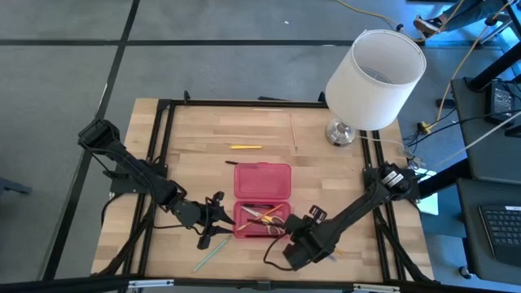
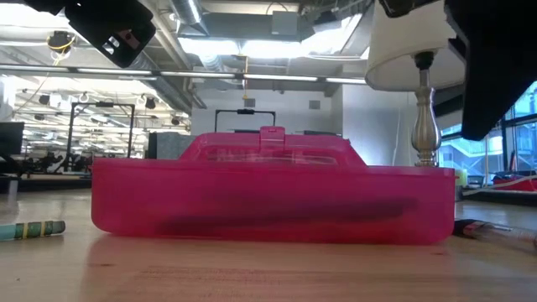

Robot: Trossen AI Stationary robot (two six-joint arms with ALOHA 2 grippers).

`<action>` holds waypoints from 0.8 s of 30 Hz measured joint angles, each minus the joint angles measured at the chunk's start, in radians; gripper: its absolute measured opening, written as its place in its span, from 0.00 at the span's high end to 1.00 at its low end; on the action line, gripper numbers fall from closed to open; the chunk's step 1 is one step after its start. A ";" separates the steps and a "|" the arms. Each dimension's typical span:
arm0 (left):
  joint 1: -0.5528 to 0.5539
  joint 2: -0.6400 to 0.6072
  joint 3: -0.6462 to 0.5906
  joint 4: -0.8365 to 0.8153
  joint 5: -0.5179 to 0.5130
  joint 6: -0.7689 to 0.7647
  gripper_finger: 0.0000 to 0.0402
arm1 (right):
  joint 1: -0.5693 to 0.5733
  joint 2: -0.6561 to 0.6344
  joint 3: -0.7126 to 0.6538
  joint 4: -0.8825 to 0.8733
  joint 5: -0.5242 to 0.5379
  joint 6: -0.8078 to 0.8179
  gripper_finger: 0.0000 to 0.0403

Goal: Pick & place school supplies into a supply box
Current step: Put the black pen into the red supply box

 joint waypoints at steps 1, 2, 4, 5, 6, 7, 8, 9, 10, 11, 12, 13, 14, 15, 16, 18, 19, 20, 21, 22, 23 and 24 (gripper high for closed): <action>0.000 0.000 0.000 0.000 0.000 0.000 0.71 | 0.000 0.000 -0.002 -0.002 0.001 -0.001 0.64; 0.000 0.000 0.000 0.000 0.000 0.000 0.71 | 0.001 0.000 -0.002 -0.003 0.006 -0.004 0.64; 0.000 0.000 0.000 0.000 0.000 0.001 0.71 | 0.001 0.000 -0.002 0.005 0.008 -0.014 0.64; 0.000 0.000 0.000 0.000 0.000 0.001 0.71 | 0.001 0.000 -0.002 0.011 0.007 -0.015 0.64; 0.000 0.000 0.000 0.000 0.000 0.001 0.71 | 0.001 0.000 -0.002 0.020 0.012 -0.015 0.64; 0.000 0.000 0.000 0.000 0.000 0.001 0.71 | 0.001 0.000 -0.002 0.031 0.020 -0.014 0.64; 0.000 0.000 0.000 0.000 0.000 0.001 0.71 | 0.000 0.000 -0.002 0.040 0.025 -0.010 0.64; 0.000 0.000 0.000 0.000 0.000 0.001 0.71 | 0.000 0.000 -0.002 0.045 0.025 -0.004 0.64; 0.000 0.000 0.000 0.000 0.000 0.000 0.71 | 0.000 0.000 -0.002 0.049 0.025 0.004 0.64; 0.000 0.000 0.000 0.000 0.000 0.000 0.71 | 0.000 0.000 -0.002 0.051 0.025 0.008 0.64; 0.000 0.000 0.000 0.000 0.000 0.000 0.71 | 0.000 0.000 -0.002 0.050 0.025 0.012 0.63; 0.000 0.000 0.000 0.000 0.000 0.000 0.71 | 0.000 0.000 -0.002 0.048 0.026 0.027 0.61; 0.000 0.000 0.000 0.000 0.000 0.000 0.71 | 0.001 0.000 -0.002 0.044 0.035 0.046 0.59; 0.000 0.000 0.000 0.000 0.000 0.000 0.71 | 0.001 0.000 -0.002 0.035 0.048 0.067 0.57; 0.000 0.000 0.000 0.000 0.000 0.000 0.71 | 0.001 0.000 -0.002 0.028 0.054 0.081 0.55; 0.000 0.000 0.000 0.000 0.000 0.000 0.71 | 0.001 0.000 -0.002 0.023 0.063 0.058 0.52; 0.000 0.000 0.000 0.000 0.000 0.000 0.71 | 0.001 0.000 -0.002 0.023 0.058 0.050 0.51; 0.000 0.000 0.000 0.000 0.000 0.000 0.71 | 0.003 0.000 -0.002 0.025 0.057 0.049 0.50; 0.000 0.000 0.000 0.000 0.000 0.000 0.71 | 0.005 0.000 -0.002 0.026 0.058 0.061 0.49; 0.000 0.000 0.000 0.000 0.000 0.000 0.71 | 0.006 0.000 -0.002 0.022 0.058 0.088 0.49; 0.000 0.000 0.000 0.000 0.000 0.000 0.71 | 0.006 0.000 -0.002 0.012 0.061 0.122 0.49; 0.000 0.000 0.000 0.000 0.000 0.000 0.71 | 0.007 0.000 -0.002 -0.002 0.060 0.150 0.49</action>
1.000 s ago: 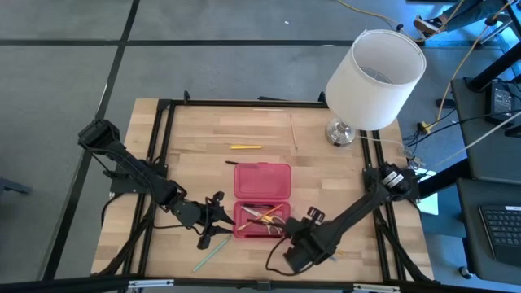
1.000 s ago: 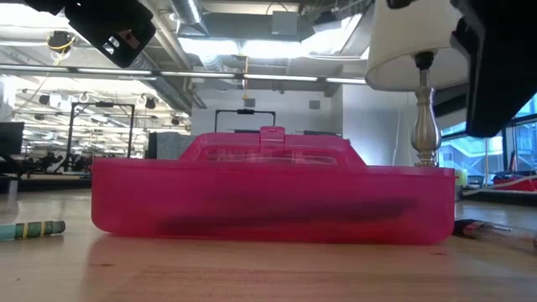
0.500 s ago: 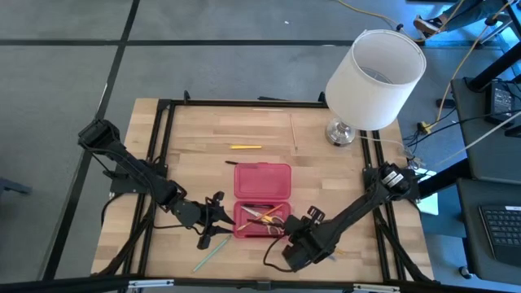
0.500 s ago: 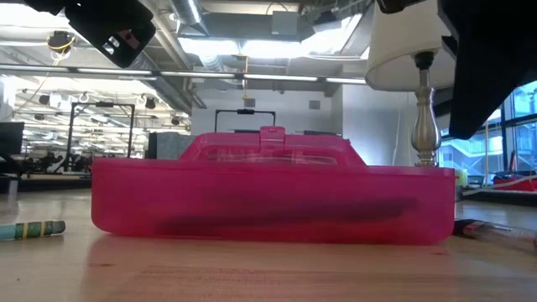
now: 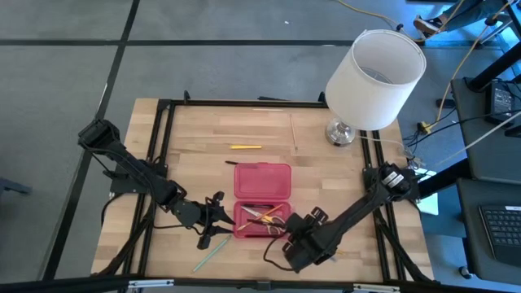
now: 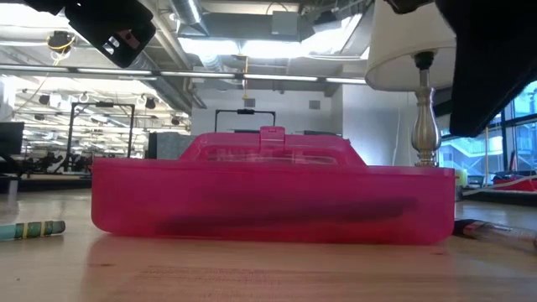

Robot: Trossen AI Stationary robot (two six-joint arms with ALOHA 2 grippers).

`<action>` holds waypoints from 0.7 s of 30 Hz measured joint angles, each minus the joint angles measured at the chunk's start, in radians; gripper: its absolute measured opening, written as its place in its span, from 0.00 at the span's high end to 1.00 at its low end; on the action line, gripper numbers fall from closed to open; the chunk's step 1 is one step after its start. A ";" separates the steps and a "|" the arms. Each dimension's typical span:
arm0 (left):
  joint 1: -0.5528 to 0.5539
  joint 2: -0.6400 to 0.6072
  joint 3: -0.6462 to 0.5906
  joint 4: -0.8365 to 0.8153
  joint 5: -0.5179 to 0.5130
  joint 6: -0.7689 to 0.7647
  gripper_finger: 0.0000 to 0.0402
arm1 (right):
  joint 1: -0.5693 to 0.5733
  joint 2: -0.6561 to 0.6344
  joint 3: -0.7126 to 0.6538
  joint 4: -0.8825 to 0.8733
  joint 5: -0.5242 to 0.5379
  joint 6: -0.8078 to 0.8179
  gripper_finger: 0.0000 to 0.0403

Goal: Pick & place school supplies into a supply box
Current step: Put the black pen into the red supply box

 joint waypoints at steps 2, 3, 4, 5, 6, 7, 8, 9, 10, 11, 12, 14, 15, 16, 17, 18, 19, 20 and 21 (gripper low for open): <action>0.000 0.000 0.000 0.000 0.000 0.000 0.71 | 0.000 0.000 0.000 -0.028 -0.001 0.016 0.50; 0.000 0.000 0.000 0.000 0.000 -0.001 0.71 | 0.002 0.000 0.000 -0.044 0.000 0.017 0.50; 0.000 0.000 0.000 0.000 0.000 0.000 0.71 | 0.003 0.000 0.000 -0.056 0.002 0.016 0.51; 0.000 0.000 0.000 0.000 0.000 0.000 0.71 | 0.005 0.000 0.000 -0.065 0.002 0.015 0.52; 0.000 0.000 0.000 0.000 0.000 0.000 0.71 | 0.009 0.000 0.000 -0.076 0.002 0.014 0.53; 0.000 0.000 0.000 0.000 0.000 -0.001 0.71 | 0.012 -0.001 0.000 -0.089 0.001 0.014 0.53; 0.000 0.000 0.000 0.000 0.000 -0.001 0.71 | 0.016 -0.003 0.000 -0.106 0.001 0.014 0.54; 0.000 0.000 0.000 0.000 0.000 -0.001 0.71 | 0.018 -0.005 0.000 -0.124 0.000 0.014 0.54; 0.000 0.000 0.000 0.000 0.000 0.000 0.71 | 0.020 -0.007 0.000 -0.139 -0.001 0.014 0.54; 0.000 0.000 0.000 0.000 0.000 -0.001 0.71 | 0.021 -0.007 0.000 -0.155 -0.001 0.015 0.55; 0.000 0.000 0.000 0.000 0.000 -0.001 0.71 | 0.023 -0.007 0.000 -0.165 -0.004 0.015 0.55; 0.000 0.000 0.000 0.000 0.000 -0.001 0.71 | 0.025 -0.007 0.000 -0.191 -0.017 0.014 0.55; 0.000 0.000 0.000 0.000 0.000 -0.002 0.71 | 0.025 -0.007 0.000 -0.208 -0.025 0.014 0.55; 0.000 0.000 0.000 0.000 0.001 -0.002 0.71 | 0.026 -0.007 0.000 -0.224 -0.036 0.014 0.55; 0.000 0.000 0.000 0.000 0.001 -0.002 0.71 | 0.026 -0.007 0.000 -0.240 -0.045 0.014 0.55; 0.000 0.000 0.000 0.000 0.001 -0.002 0.71 | 0.026 -0.007 0.000 -0.258 -0.047 0.013 0.55; 0.000 0.000 0.000 0.000 0.001 -0.006 0.71 | 0.027 -0.007 0.000 -0.282 -0.047 0.013 0.55; 0.000 0.000 0.000 0.000 0.001 -0.017 0.71 | 0.027 -0.007 0.000 -0.308 -0.047 0.013 0.55; 0.000 0.000 0.000 0.000 0.001 -0.032 0.71 | 0.028 -0.007 0.000 -0.328 -0.051 0.010 0.55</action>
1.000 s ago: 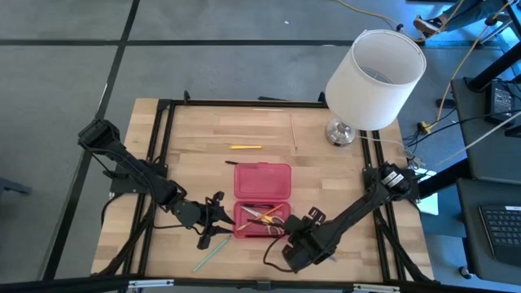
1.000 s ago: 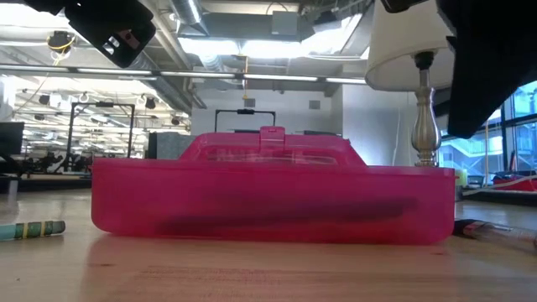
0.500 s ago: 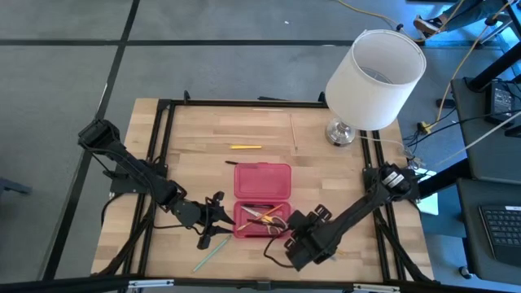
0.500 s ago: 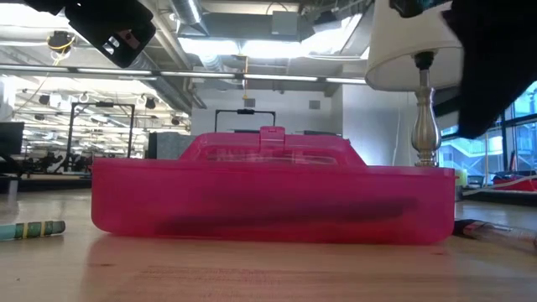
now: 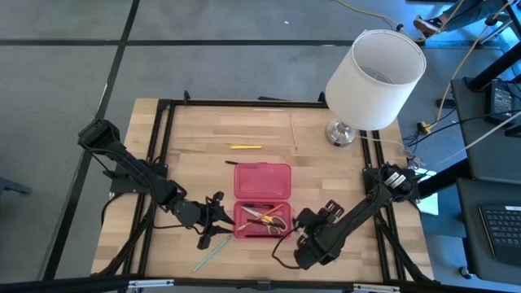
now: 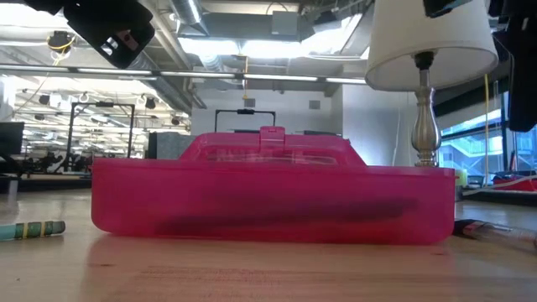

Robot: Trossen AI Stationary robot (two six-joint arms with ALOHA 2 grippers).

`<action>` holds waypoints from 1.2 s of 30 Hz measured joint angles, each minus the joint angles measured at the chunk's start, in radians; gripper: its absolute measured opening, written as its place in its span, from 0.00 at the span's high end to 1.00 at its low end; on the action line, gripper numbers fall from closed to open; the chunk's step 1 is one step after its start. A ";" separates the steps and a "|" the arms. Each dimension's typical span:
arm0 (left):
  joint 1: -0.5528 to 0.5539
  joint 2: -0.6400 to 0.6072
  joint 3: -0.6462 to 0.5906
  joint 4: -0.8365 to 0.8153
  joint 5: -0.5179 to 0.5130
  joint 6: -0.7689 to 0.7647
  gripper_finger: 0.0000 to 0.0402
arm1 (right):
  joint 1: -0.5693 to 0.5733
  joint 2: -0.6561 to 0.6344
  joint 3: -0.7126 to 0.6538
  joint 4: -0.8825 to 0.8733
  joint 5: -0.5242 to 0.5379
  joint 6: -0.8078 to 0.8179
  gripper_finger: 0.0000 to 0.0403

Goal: Pick & place school supplies into a supply box
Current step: Put the black pen into the red supply box

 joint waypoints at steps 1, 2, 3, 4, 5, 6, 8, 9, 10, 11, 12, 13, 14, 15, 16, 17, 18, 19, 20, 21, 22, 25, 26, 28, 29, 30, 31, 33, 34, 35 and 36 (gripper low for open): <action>0.000 0.000 0.000 0.000 0.000 -0.015 0.71 | 0.002 0.000 0.000 -0.018 -0.001 0.000 0.55; 0.000 0.000 0.000 0.000 0.000 -0.029 0.71 | 0.004 0.000 0.000 -0.037 0.002 0.001 0.55; 0.000 0.000 0.000 0.000 0.000 -0.042 0.71 | 0.007 0.000 0.000 -0.051 0.004 0.005 0.55; 0.000 0.000 0.000 0.000 0.000 -0.049 0.71 | 0.010 0.000 0.000 -0.060 0.008 0.004 0.55; 0.000 0.000 0.000 0.000 0.000 -0.053 0.71 | 0.013 0.000 0.000 -0.070 0.029 0.003 0.55; 0.000 0.000 0.000 0.000 0.000 -0.053 0.71 | 0.018 0.000 -0.001 -0.076 0.067 0.003 0.55; 0.000 0.000 0.000 0.000 0.000 -0.051 0.71 | 0.023 -0.002 -0.010 -0.069 0.126 0.000 0.55; 0.000 0.000 0.000 0.000 0.000 -0.048 0.71 | 0.024 -0.002 -0.011 -0.053 0.139 0.001 0.55; 0.000 0.000 0.000 0.000 0.000 -0.048 0.71 | 0.025 -0.002 -0.011 -0.032 0.142 0.001 0.55; 0.000 0.000 0.000 0.000 0.000 -0.048 0.71 | 0.025 -0.001 -0.012 -0.013 0.141 0.005 0.55; 0.000 0.000 0.000 0.000 0.000 -0.048 0.71 | 0.026 0.000 -0.018 0.004 0.143 0.005 0.55; 0.000 0.000 0.000 0.000 0.000 -0.048 0.71 | 0.029 0.002 -0.024 0.016 0.155 0.004 0.55; 0.000 0.000 0.000 0.000 0.000 -0.048 0.71 | 0.032 0.003 -0.034 0.019 0.169 0.000 0.55; 0.000 0.000 0.000 0.000 0.000 -0.047 0.71 | 0.033 0.003 -0.047 0.009 0.171 0.000 0.55; 0.000 0.000 0.000 0.000 0.000 -0.046 0.71 | 0.036 0.000 -0.063 -0.009 0.170 0.004 0.55; 0.000 0.000 0.000 0.000 0.000 -0.046 0.71 | 0.039 -0.005 -0.081 -0.021 0.164 0.005 0.55; 0.000 0.000 0.000 0.000 0.000 -0.046 0.71 | 0.043 -0.015 -0.104 -0.019 0.160 0.008 0.55; 0.000 0.000 0.000 0.000 0.000 -0.045 0.71 | 0.047 -0.031 -0.130 -0.012 0.160 0.016 0.55; 0.000 0.000 0.000 0.000 0.000 -0.045 0.71 | 0.052 -0.051 -0.158 0.001 0.160 0.035 0.55; 0.000 0.000 0.000 0.000 0.000 -0.045 0.71 | 0.059 -0.078 -0.194 0.030 0.159 0.055 0.55; 0.000 0.000 0.000 0.000 0.000 -0.045 0.71 | 0.068 -0.105 -0.229 0.066 0.153 0.063 0.55; 0.000 0.000 0.000 0.000 0.000 -0.045 0.71 | 0.093 -0.214 -0.338 0.207 0.146 0.113 0.55; 0.000 0.000 0.000 0.000 0.000 -0.045 0.71 | 0.098 -0.256 -0.374 0.269 0.144 0.132 0.55; 0.000 0.000 0.000 0.000 0.000 -0.045 0.71 | 0.102 -0.322 -0.433 0.417 0.140 0.163 0.55; 0.000 0.000 0.000 0.000 0.000 -0.045 0.71 | 0.102 -0.353 -0.458 0.496 0.139 0.180 0.55; 0.000 0.000 0.000 0.000 -0.001 -0.045 0.71 | 0.101 -0.379 -0.483 0.574 0.139 0.184 0.55; 0.000 0.000 0.000 0.000 -0.001 -0.045 0.71 | 0.099 -0.400 -0.504 0.648 0.139 0.183 0.55; 0.000 0.000 0.000 0.000 -0.001 -0.045 0.71 | 0.091 -0.423 -0.538 0.791 0.139 0.162 0.55; 0.000 0.000 0.000 0.000 -0.001 -0.045 0.71 | 0.087 -0.427 -0.555 0.845 0.138 0.149 0.55; 0.000 0.000 0.000 0.000 -0.001 -0.045 0.71 | 0.082 -0.428 -0.569 0.889 0.138 0.126 0.55; 0.000 0.000 0.000 0.000 -0.001 -0.045 0.71 | 0.076 -0.427 -0.580 0.931 0.138 0.103 0.55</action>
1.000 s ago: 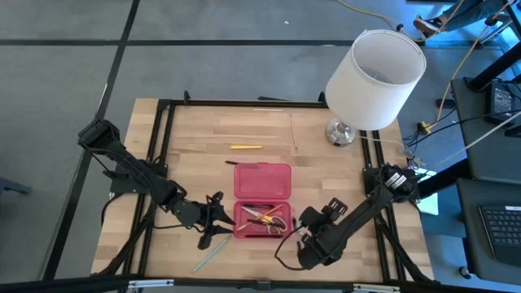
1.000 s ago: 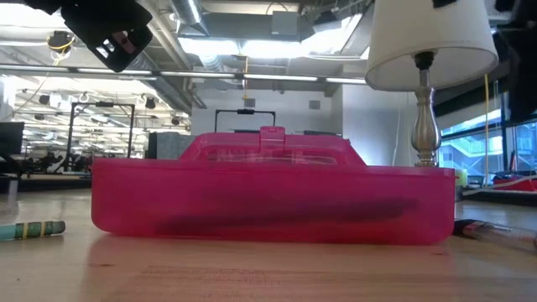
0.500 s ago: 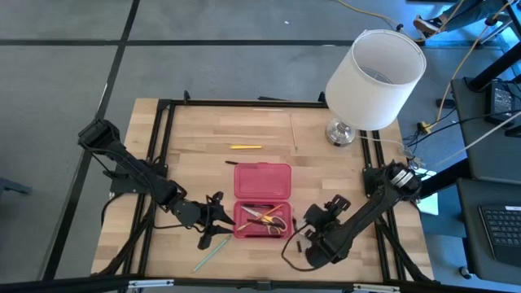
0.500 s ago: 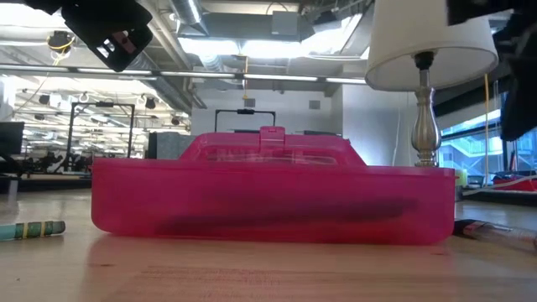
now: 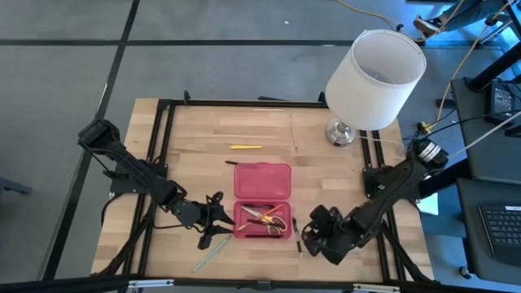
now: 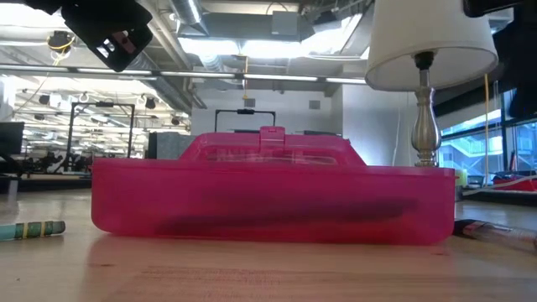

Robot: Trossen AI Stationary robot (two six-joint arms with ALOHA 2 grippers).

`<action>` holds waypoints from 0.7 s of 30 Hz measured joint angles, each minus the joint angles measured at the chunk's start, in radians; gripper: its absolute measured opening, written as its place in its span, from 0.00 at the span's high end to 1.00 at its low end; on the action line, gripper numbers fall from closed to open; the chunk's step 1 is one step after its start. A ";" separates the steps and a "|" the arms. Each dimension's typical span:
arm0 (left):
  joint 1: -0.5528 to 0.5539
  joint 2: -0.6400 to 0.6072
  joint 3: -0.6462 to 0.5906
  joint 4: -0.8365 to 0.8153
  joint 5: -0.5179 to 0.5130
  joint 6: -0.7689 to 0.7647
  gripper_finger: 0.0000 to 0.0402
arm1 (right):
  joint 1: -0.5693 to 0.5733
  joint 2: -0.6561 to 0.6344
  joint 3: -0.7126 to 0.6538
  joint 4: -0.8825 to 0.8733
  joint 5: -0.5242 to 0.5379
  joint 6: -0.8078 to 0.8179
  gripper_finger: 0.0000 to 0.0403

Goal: Pick & place school supplies into a supply box
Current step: Put the black pen into the red supply box

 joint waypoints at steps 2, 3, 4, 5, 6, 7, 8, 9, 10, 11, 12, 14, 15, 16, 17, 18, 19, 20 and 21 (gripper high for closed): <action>0.000 0.000 0.000 0.000 0.000 0.000 0.71 | -0.015 0.012 -0.014 0.057 0.000 -0.023 0.55; 0.000 0.000 0.000 0.000 0.000 0.000 0.71 | -0.021 0.020 -0.022 0.069 0.000 -0.028 0.55; 0.000 0.000 0.000 0.000 0.000 0.000 0.71 | -0.029 0.030 -0.028 0.074 -0.005 -0.030 0.55; 0.000 0.000 0.000 0.000 0.000 0.000 0.71 | -0.039 0.042 -0.030 0.075 -0.019 -0.035 0.55; 0.000 0.000 0.000 0.000 0.000 0.000 0.71 | -0.047 0.052 -0.030 0.077 -0.037 -0.040 0.55; 0.000 0.000 0.000 0.000 0.000 0.000 0.71 | -0.056 0.062 -0.030 0.078 -0.055 -0.044 0.55; 0.000 0.000 0.000 0.000 0.000 0.000 0.71 | -0.065 0.072 -0.030 0.079 -0.071 -0.046 0.55; 0.000 0.000 0.000 0.000 0.000 0.000 0.71 | -0.073 0.083 -0.030 0.080 -0.083 -0.046 0.55; 0.000 0.000 0.000 0.000 0.000 0.000 0.71 | -0.081 0.093 -0.030 0.080 -0.091 -0.047 0.55; 0.000 0.000 0.000 0.000 0.000 0.000 0.71 | -0.089 0.099 -0.030 0.079 -0.100 -0.047 0.55; 0.000 0.000 0.000 0.000 0.000 0.000 0.71 | -0.095 0.105 -0.030 0.078 -0.102 -0.047 0.55; 0.000 0.000 0.000 0.000 0.000 0.000 0.71 | -0.105 0.114 -0.030 0.079 -0.105 -0.047 0.55; 0.000 0.000 0.000 0.000 0.000 0.000 0.71 | -0.109 0.117 -0.030 0.078 -0.105 -0.047 0.55; 0.000 0.000 0.000 0.000 0.000 0.000 0.71 | -0.112 0.120 -0.030 0.080 -0.106 -0.047 0.55; 0.000 0.000 0.000 0.000 0.000 0.000 0.71 | -0.113 0.121 -0.030 0.079 -0.107 -0.047 0.55; 0.000 0.000 0.000 0.000 0.000 0.000 0.71 | -0.115 0.121 -0.030 0.078 -0.107 -0.047 0.55; 0.000 0.000 0.000 0.000 0.000 0.000 0.71 | -0.118 0.121 -0.030 0.078 -0.107 -0.047 0.55; 0.000 0.000 0.000 0.000 0.000 0.000 0.71 | -0.119 0.121 -0.030 0.078 -0.107 -0.048 0.55; 0.000 0.000 0.000 0.000 0.000 0.000 0.71 | -0.120 0.121 -0.030 0.078 -0.107 -0.050 0.55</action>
